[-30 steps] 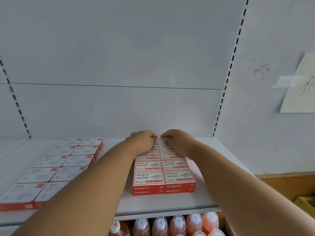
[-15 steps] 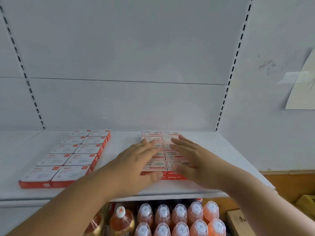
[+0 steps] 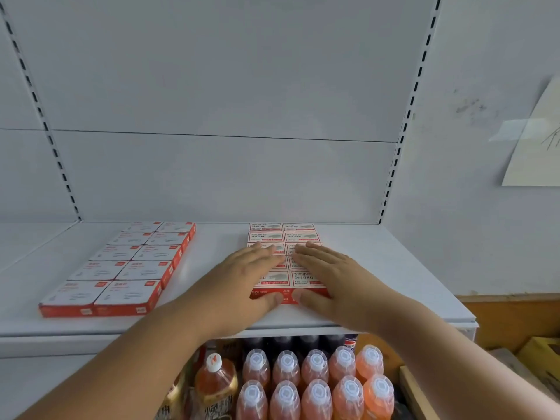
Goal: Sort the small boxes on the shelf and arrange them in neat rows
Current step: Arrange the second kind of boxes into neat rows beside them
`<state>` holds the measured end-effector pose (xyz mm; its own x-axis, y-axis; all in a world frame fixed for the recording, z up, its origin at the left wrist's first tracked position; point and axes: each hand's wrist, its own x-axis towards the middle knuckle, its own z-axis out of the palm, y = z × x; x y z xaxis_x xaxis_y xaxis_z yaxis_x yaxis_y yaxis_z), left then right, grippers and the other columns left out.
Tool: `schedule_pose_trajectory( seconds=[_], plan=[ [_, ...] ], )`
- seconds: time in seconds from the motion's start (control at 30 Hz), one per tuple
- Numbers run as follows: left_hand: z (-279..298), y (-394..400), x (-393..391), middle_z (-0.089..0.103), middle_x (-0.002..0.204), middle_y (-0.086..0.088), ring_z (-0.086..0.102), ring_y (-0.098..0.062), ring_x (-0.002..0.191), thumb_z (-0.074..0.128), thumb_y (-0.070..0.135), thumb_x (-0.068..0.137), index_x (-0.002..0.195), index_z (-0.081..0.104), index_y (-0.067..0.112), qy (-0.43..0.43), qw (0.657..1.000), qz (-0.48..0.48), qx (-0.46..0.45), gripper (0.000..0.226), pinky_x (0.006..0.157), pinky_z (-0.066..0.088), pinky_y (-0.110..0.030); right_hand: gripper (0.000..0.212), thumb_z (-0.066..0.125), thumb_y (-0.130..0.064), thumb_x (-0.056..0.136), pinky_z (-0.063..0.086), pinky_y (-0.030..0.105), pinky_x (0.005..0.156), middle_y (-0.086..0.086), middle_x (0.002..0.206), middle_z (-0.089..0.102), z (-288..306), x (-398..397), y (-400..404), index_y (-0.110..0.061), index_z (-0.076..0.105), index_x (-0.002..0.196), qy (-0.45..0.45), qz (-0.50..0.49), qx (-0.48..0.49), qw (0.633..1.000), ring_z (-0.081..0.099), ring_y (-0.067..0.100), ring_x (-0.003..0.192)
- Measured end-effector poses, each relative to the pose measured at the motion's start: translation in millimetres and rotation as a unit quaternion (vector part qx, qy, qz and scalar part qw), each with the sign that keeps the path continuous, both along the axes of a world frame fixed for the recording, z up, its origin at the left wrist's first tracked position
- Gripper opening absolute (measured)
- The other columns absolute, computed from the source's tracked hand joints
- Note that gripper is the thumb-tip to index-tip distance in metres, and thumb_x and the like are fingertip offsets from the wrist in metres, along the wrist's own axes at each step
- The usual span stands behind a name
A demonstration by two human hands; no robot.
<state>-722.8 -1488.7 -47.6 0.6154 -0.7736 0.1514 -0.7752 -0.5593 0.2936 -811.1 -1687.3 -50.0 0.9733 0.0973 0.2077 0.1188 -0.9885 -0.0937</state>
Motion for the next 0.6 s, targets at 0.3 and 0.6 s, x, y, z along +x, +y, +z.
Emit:
schedule_pose_trajectory(
  seconds=[0.3, 0.6],
  plan=[
    [0.3, 5.8, -2.6, 0.003, 0.161, 0.023, 0.0, -0.001, 0.147, 0.058, 0.055, 0.089, 0.153, 0.014, 0.043, 0.025, 0.998, -0.001, -0.055, 0.078, 0.114, 0.005, -0.025, 0.075, 0.059, -0.059, 0.086, 0.007, 0.021, 0.117, -0.014, 0.16, 0.019, 1.4, -7.0, 0.6, -0.029, 0.033, 0.15, -0.064, 0.003, 0.084, 0.994, 0.003, 0.001, 0.148],
    [0.4, 30.0, -8.2, 0.047, 0.096, 0.023, 0.054, 0.001, 0.08, 0.069, 0.046, 0.085, 0.12, 0.046, 0.038, -0.023, 0.99, 0.071, -0.12, 0.043, 0.066, 0.043, -0.008, 0.045, 0.064, -0.053, 0.084, 0.038, 0.016, 0.059, -0.014, 0.077, 0.056, 3.7, -33.5, -3.6, -0.035, 0.046, 0.12, -0.045, -0.127, 0.131, 0.982, 0.052, 0.002, 0.066]
  ],
)
